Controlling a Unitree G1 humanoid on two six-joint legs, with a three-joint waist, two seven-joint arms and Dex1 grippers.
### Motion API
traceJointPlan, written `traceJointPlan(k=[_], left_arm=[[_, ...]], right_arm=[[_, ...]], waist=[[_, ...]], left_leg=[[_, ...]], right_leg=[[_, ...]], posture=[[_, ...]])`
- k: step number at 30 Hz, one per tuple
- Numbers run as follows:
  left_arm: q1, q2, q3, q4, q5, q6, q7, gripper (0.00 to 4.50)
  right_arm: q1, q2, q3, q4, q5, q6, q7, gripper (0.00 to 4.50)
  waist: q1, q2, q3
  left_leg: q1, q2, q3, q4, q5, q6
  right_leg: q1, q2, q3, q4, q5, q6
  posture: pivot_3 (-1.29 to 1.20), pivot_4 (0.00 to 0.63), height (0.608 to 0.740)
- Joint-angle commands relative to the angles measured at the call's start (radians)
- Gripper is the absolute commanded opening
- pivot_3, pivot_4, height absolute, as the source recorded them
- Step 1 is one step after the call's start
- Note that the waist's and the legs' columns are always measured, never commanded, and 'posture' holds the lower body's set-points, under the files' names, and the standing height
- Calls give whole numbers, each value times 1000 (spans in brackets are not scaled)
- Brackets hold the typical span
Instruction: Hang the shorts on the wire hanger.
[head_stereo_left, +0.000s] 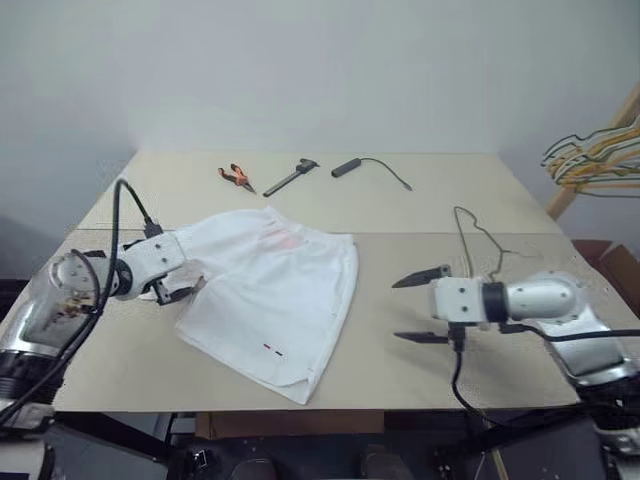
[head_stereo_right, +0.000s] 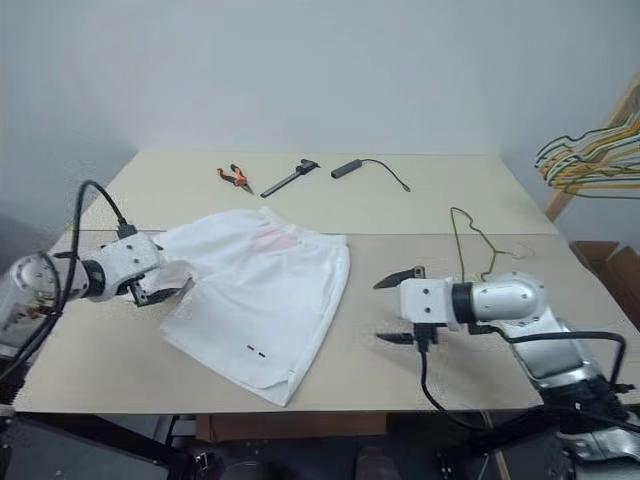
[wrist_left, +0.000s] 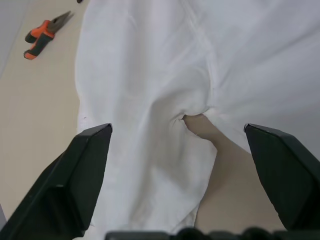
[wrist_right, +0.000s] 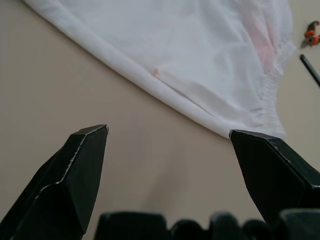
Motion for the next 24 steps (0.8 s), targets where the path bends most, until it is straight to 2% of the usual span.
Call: traceJointPlan(k=[1, 3, 6, 11, 19, 24], left_arm=[[31, -7, 65, -193, -135, 108, -66, 4469], [62, -30, 71, -299, -205, 151, -85, 4469], [80, -45, 73, -361, -241, 186, -87, 4469], [85, -57, 62, -390, -242, 216, -60, 4469], [110, -58, 76, -437, -261, 243, -46, 4469], [120, -56, 83, -464, -272, 259, -37, 4469]], right_arm=[[-67, 44, 51, 76, -82, -108, -43, 4500], [-99, 79, 110, 125, -149, -183, -62, 4500], [-130, 111, 165, 190, -231, -256, -102, 4500], [-223, 189, 270, 392, -465, -388, -306, 4500], [-396, 337, 376, 731, -744, -373, -703, 4500], [-492, 401, 416, 924, -803, -378, -866, 4500]], waist=[[9, 0, 0], [15, 0, 0], [16, 0, 0], [5, 0, 0], [-25, 0, 0], [-27, -1, -1]], left_leg=[[0, 0, 0, 0, 0, 0], [-1, 0, 0, -1, 0, 0], [-2, 0, 0, 0, 0, 0], [1, 0, 0, 0, 0, -1], [2, 0, 0, -1, 1, -2], [3, 0, 0, -1, 2, -3]], right_leg=[[0, 0, 0, 0, 0, 0], [-1, 0, 0, 0, 0, 1], [-1, 0, 0, 0, 0, 1], [1, 0, 0, 1, 0, 0], [1, 1, 1, 2, 0, 0], [2, 1, 1, 3, 1, -1]], posture=[[56, 0, 740], [56, 0, 740], [56, 0, 740], [59, 0, 740], [70, 0, 740], [86, 0, 740]])
